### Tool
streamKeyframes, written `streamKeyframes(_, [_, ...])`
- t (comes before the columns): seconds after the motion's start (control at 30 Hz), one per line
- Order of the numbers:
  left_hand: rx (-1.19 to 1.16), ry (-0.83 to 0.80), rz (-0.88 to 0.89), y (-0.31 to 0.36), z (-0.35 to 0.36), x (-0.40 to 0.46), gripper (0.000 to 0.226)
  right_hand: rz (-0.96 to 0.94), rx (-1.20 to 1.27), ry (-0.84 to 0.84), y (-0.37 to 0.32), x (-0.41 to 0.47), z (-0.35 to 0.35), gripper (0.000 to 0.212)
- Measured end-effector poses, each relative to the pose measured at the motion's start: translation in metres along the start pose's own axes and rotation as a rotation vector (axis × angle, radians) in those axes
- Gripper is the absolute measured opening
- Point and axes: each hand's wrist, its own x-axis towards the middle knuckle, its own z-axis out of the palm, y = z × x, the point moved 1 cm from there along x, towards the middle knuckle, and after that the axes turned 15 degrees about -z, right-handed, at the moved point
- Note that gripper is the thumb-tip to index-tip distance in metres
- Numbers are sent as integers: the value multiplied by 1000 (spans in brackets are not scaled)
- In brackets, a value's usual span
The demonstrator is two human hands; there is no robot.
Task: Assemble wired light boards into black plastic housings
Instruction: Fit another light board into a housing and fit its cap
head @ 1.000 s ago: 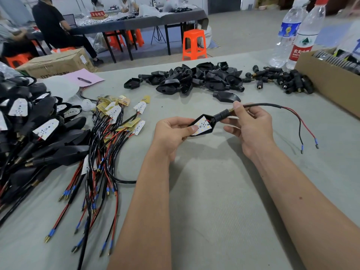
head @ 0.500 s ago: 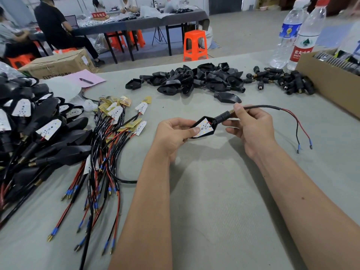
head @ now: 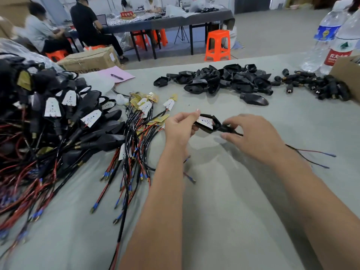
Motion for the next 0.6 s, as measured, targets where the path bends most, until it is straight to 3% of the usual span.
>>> streamKeyframes(0.2, [-51,51,-15,20,-53,-10,28,-102,215,-139,-47,32,15,4])
streamKeyframes(0.27, [-115,51,10,36,-72,-18,26,-132,273,-148,-70,48,28,9])
streamKeyframes(0.33, [-151,25,11,50,-93,-28,34,-67,472,-87,-95,65,42,17])
streamKeyframes(0.47, [65,-67,-144,61,-142,-52,48,128,889,98,-161,109,70,13])
streamKeyframes(0.6, [94,-111,-193,69,-191,-67,26,49,680,236,-224,156,86,19])
